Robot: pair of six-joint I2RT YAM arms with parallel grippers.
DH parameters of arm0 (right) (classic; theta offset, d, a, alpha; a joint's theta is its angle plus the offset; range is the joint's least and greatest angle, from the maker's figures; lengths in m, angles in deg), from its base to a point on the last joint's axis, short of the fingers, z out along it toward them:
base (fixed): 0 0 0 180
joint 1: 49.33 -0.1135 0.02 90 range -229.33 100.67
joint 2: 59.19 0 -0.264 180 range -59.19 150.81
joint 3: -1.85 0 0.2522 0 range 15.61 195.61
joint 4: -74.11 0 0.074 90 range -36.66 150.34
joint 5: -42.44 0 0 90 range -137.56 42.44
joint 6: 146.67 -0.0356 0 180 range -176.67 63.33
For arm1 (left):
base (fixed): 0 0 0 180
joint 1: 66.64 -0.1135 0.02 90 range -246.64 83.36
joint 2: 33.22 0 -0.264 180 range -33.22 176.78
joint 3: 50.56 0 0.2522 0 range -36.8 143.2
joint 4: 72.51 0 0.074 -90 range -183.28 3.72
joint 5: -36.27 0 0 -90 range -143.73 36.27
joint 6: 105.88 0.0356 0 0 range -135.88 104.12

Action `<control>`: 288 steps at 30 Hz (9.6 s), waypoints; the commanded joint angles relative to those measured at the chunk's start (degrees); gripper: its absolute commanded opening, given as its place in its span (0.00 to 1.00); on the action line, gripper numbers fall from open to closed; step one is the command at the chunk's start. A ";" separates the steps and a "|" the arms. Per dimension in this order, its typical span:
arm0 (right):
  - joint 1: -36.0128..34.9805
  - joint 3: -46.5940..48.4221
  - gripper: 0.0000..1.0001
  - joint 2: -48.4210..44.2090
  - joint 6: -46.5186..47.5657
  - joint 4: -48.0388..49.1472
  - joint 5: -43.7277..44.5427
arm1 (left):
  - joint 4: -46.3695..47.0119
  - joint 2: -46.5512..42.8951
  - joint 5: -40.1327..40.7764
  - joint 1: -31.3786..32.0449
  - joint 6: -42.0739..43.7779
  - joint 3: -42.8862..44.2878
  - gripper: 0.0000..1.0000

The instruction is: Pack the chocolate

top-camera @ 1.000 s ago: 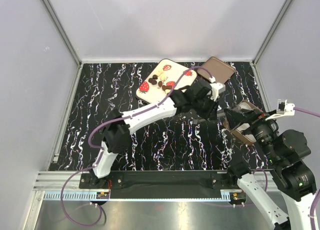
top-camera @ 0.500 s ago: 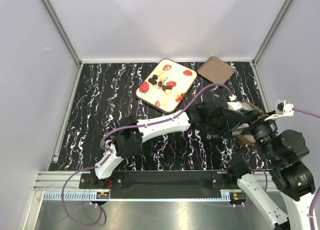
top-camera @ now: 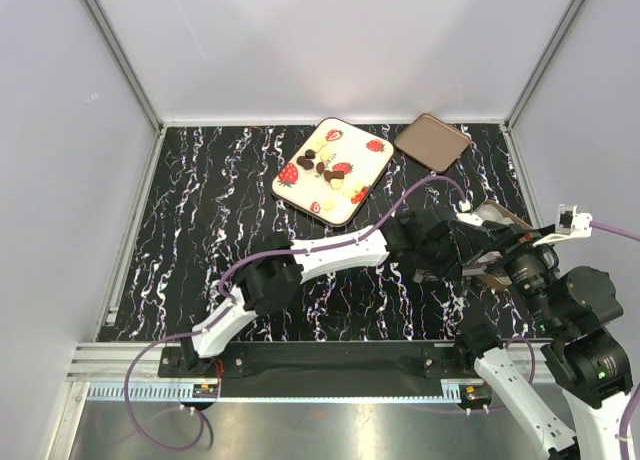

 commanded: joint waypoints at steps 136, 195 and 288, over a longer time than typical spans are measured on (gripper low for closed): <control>0.12 -1.16 0.99 -1.43 -0.31 0.51 1.99 | -14.21 -25.78 19.24 -11.92 -6.36 -14.95 0.29; 0.20 -1.42 0.99 -2.40 0.84 -0.11 3.48 | -3.13 -2.48 5.43 -1.45 -5.93 2.55 0.42; 0.12 -1.07 0.99 -0.29 0.66 -0.46 4.36 | -15.87 -31.56 27.76 -24.84 -4.87 -21.97 0.33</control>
